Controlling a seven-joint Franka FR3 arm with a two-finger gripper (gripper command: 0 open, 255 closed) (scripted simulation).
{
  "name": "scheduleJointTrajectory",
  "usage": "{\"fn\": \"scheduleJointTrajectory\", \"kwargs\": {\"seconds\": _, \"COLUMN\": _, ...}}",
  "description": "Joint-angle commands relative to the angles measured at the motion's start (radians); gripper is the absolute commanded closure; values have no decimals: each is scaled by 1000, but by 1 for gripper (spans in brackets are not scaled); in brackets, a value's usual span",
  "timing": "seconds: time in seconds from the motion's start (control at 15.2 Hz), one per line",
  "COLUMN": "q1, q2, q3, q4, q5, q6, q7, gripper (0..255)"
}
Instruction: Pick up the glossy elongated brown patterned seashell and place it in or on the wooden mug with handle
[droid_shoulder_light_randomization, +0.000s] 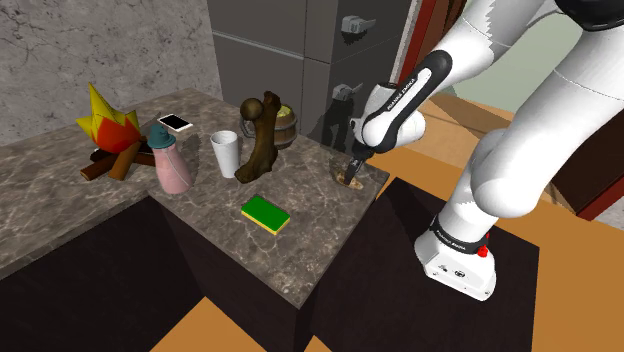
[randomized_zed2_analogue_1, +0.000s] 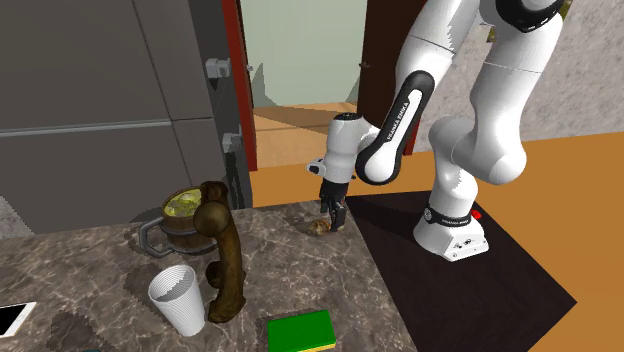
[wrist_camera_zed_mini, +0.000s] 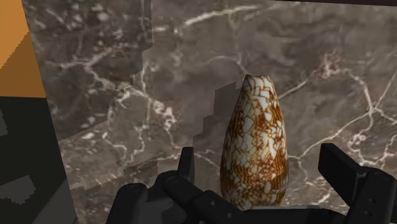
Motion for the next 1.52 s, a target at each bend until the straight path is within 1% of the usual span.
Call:
{"fn": "scheduleJointTrajectory", "kwargs": {"seconds": 0.0, "q1": 53, "q2": 50, "q3": -28, "q4": 4, "q5": 82, "q6": 45, "q7": -57, "gripper": 0}}
{"fn": "scheduleJointTrajectory", "kwargs": {"seconds": 0.07, "q1": 87, "q2": 76, "q3": -45, "q4": 10, "q5": 142, "q6": 62, "q7": -100, "gripper": 0}}
{"fn": "scheduleJointTrajectory", "kwargs": {"seconds": 0.13, "q1": 107, "q2": 91, "q3": -53, "q4": 15, "q5": 184, "q6": 72, "q7": -130, "gripper": 0}}
{"fn": "scheduleJointTrajectory", "kwargs": {"seconds": 0.59, "q1": 104, "q2": 91, "q3": -50, "q4": 15, "q5": 184, "q6": 71, "q7": -130, "gripper": 0}}
{"fn": "scheduleJointTrajectory", "kwargs": {"seconds": 0.66, "q1": 104, "q2": 91, "q3": -50, "q4": 15, "q5": 184, "q6": 71, "q7": -130, "gripper": 255}}
{"fn": "scheduleJointTrajectory", "kwargs": {"seconds": 1.25, "q1": 104, "q2": 91, "q3": -50, "q4": 15, "q5": 185, "q6": 72, "q7": -130, "gripper": 255}}
{"fn": "scheduleJointTrajectory", "kwargs": {"seconds": 1.32, "q1": 77, "q2": 66, "q3": -41, "q4": 9, "q5": 114, "q6": 55, "q7": -79, "gripper": 255}}
{"fn": "scheduleJointTrajectory", "kwargs": {"seconds": 1.45, "q1": 26, "q2": 18, "q3": -18, "q4": 3, "q5": 14, "q6": 16, "q7": -5, "gripper": 255}}
